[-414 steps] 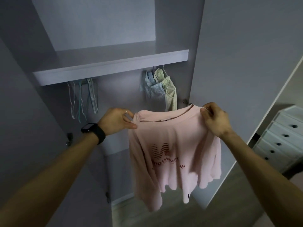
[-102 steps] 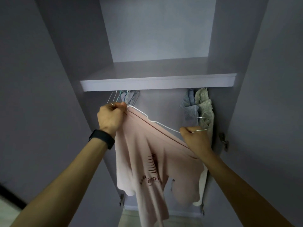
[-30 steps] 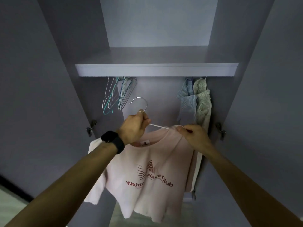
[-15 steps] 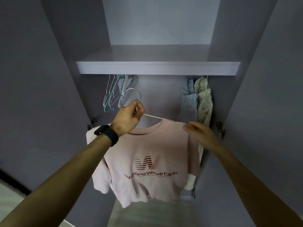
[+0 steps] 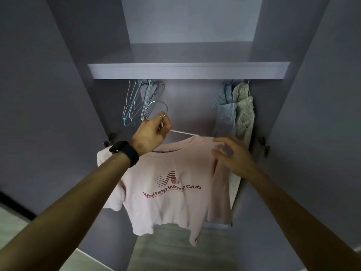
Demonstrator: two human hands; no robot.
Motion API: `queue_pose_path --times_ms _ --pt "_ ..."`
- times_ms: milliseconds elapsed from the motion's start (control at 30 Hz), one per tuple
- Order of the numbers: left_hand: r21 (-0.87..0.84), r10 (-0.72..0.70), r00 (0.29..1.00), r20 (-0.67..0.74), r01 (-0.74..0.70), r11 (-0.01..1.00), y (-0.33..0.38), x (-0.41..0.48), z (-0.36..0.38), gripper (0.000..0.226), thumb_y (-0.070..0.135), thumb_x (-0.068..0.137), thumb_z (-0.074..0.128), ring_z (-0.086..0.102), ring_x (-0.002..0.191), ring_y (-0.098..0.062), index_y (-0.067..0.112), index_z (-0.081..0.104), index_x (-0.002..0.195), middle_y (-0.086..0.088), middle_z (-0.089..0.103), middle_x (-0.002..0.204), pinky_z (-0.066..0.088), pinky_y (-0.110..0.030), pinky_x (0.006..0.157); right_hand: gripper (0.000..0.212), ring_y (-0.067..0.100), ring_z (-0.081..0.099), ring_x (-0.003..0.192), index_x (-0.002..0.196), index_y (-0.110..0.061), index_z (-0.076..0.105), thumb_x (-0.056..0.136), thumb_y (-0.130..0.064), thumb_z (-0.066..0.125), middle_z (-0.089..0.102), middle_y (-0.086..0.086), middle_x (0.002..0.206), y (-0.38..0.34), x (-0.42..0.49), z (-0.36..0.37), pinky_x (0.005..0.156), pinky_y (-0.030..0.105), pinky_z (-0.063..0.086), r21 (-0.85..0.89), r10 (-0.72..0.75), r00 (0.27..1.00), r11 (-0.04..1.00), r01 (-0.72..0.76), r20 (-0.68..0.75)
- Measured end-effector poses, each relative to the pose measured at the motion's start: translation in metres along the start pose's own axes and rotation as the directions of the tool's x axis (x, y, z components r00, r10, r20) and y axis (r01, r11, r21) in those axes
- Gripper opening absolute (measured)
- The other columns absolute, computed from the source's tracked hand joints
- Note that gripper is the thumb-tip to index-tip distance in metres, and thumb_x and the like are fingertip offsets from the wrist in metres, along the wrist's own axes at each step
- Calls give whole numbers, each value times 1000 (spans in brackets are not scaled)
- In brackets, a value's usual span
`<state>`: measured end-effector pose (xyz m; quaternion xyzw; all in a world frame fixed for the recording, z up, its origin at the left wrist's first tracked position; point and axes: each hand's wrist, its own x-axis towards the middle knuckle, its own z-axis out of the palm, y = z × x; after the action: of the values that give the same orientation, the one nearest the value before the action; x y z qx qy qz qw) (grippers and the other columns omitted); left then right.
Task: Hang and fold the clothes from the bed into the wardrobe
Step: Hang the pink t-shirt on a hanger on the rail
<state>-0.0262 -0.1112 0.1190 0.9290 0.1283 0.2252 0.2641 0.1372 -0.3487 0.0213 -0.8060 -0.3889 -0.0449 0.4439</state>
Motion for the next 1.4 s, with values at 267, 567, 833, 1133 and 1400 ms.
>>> queue_pose_path --times_ms 267,567,833,1133,1400 --pt "37 33 993 111 -38 999 4 -9 14 12 15 100 55 52 60 -6 18 48 91 7 55 68 36 -14 55 11 24 65 81 98 -8 77 93 -14 70 70 8 88 -9 5 7 78 30 50 -139 -209 978 968 207 -1" --pt "-71 -102 992 73 107 992 2 -9 19 12 21 98 56 60 70 -21 19 53 86 -6 65 76 48 -29 71 16 18 68 91 104 -15 76 92 -19 65 75 2 97 -16 1 8 88 26 50 -64 -120 993 991 120 -8" --pt "-1 -115 990 83 115 993 12 0 37 9 25 97 59 62 71 -14 21 54 91 -1 66 76 46 -16 64 23 18 62 93 113 -19 72 93 -30 68 68 -3 99 -6 -6 -5 87 28 48 -182 -255 962 946 268 92" --pt "73 -44 979 200 30 997 12 23 53 20 29 97 63 63 81 -24 19 53 111 -1 63 75 52 -36 81 20 17 51 73 84 -20 58 95 -36 63 49 -9 78 -8 0 -2 69 36 46 -199 -171 956 955 220 237" --pt "12 64 984 168 -67 998 -32 55 45 44 29 95 65 62 105 -22 17 48 135 -2 67 109 51 -36 92 24 24 60 87 100 -16 63 103 -36 51 62 -1 97 -30 10 29 75 36 44 -380 -49 990 920 96 132"
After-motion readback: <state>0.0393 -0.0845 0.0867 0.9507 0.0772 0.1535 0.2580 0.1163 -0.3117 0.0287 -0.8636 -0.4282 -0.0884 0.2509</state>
